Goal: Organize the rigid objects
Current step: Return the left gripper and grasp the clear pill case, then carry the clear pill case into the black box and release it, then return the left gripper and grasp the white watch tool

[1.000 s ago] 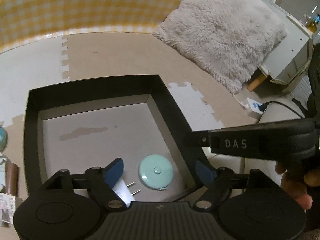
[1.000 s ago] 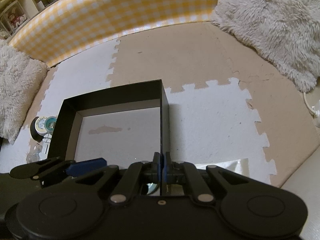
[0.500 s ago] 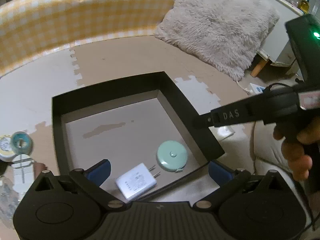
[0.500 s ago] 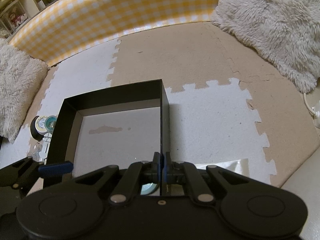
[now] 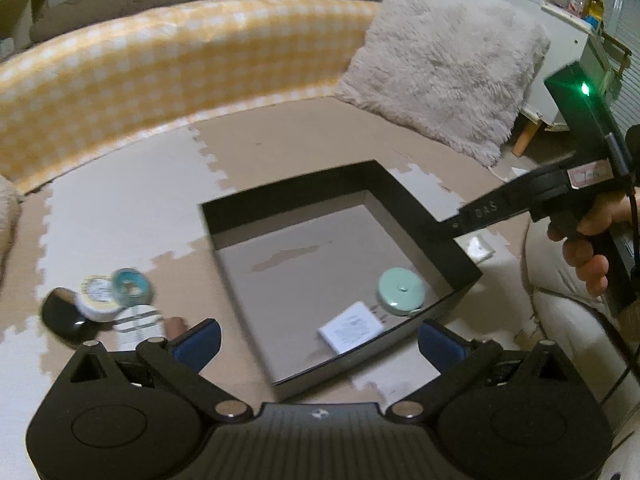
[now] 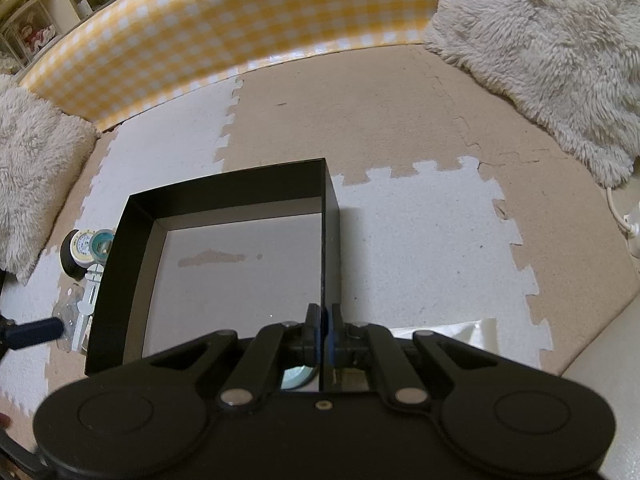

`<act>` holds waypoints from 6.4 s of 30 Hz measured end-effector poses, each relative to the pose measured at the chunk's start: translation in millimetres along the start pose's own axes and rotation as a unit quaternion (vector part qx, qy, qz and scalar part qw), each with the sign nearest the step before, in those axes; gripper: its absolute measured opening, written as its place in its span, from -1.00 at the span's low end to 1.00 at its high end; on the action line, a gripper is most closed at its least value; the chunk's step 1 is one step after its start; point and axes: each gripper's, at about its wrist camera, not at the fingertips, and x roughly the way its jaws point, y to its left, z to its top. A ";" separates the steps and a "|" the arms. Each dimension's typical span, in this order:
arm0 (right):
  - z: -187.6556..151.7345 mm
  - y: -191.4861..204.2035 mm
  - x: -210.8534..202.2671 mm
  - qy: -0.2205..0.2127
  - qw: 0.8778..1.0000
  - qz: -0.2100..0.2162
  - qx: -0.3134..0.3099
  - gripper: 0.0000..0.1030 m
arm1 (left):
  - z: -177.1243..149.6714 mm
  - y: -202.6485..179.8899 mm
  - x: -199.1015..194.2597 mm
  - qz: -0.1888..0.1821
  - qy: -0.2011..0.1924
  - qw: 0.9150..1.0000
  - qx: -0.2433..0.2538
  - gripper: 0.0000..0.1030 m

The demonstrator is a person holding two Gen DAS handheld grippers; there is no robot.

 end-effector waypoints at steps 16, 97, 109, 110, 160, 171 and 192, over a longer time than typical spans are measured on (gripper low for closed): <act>-0.4 0.9 -0.1 0.000 1.000 -0.001 -0.002 -0.92 | -39.8 104.8 -23.5 0.049 0.042 0.998 0.027 1.00; -11.2 -3.8 -15.3 0.004 1.000 0.012 -0.013 -0.91 | 39.6 41.0 40.6 -0.052 -0.012 0.982 -0.180 0.46; -15.5 -3.1 -15.6 0.009 1.000 0.015 -0.024 -0.92 | 54.7 6.3 125.2 -0.073 -0.011 0.956 -0.283 0.46; -15.5 -4.2 -15.4 0.009 1.000 0.017 -0.022 -0.92 | 54.1 5.2 129.2 -0.072 -0.012 0.954 -0.290 0.46; -15.7 -7.3 -13.1 0.009 1.000 0.021 -0.016 -0.92 | 20.6 9.0 3.1 -0.042 0.002 0.990 -0.134 1.00; -16.0 -5.2 -12.9 0.010 1.000 0.017 -0.022 -0.92 | -15.6 53.3 -27.6 0.038 -0.006 0.992 -0.123 1.00; -16.3 -1.0 -12.3 0.010 0.999 0.007 -0.033 -0.92 | -57.0 112.2 5.6 0.074 0.045 0.980 -0.178 -0.01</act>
